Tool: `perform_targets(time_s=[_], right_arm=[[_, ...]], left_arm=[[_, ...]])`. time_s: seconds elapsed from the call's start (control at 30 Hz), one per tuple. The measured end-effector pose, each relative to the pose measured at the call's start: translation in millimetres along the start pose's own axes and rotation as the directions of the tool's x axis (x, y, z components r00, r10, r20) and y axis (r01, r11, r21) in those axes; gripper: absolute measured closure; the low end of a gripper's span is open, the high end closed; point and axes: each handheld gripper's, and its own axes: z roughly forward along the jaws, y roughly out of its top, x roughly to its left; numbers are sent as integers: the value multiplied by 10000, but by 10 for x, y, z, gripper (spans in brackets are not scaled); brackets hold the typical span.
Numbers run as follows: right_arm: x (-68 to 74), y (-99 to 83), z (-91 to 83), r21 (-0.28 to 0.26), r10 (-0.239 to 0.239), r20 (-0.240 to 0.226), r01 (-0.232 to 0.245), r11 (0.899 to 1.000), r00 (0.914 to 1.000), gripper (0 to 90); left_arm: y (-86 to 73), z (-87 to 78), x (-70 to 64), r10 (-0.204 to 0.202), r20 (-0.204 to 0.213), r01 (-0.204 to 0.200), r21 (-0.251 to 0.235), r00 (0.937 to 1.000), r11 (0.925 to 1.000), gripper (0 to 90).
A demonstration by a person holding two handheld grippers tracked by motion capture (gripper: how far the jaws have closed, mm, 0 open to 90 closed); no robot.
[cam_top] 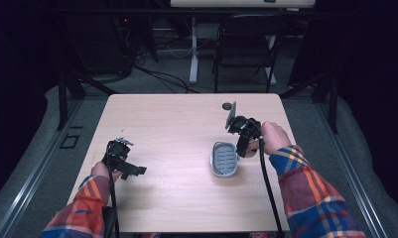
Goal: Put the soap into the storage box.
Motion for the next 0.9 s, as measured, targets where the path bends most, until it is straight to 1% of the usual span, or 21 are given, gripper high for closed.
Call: perform_targets(time_s=[0.13,0.27,0.3,0.37,0.43,0.47,0.53,0.7,0.83,0.9], right_arm=[[22,46,-9,40,-134,-26,134,9999,9999,242],[58,100,-14,-33,-183,-41,183,9998,9998,242],[62,117,-20,13,-278,-43,278,9996,9996,242],[88,164,-19,-76,-338,-72,337,9994,9994,242],[95,174,-17,-107,-313,-80,312,9995,9995,242],[112,213,-17,-125,-417,-96,415,9991,9991,242],[118,228,-21,-76,-463,-98,462,9989,9989,242],[192,336,14,-209,-653,-251,648,9977,9976,242],[229,387,31,-266,-795,-311,787,9965,9964,242],[247,405,44,-332,-788,-342,777,9964,9963,242]], left_arm=[[-4,-3,2,-15,8,15,-4,10000,10000,0],[-1,-2,-3,15,30,-15,-4,10000,10000,0],[-3,-1,-2,0,35,0,-11,10000,10000,0],[-4,-2,2,4,25,-4,-4,10000,10000,0],[-4,-2,1,13,33,-13,3,10000,10000,0],[-3,0,-2,-4,39,4,-16,10000,10000,0],[-1,0,0,19,39,-19,4,10000,10000,0],[-4,0,3,12,51,-12,8,10000,10000,0],[-4,1,3,16,58,-16,17,10000,10000,0],[-4,0,3,22,58,-22,18,10000,10000,0]])
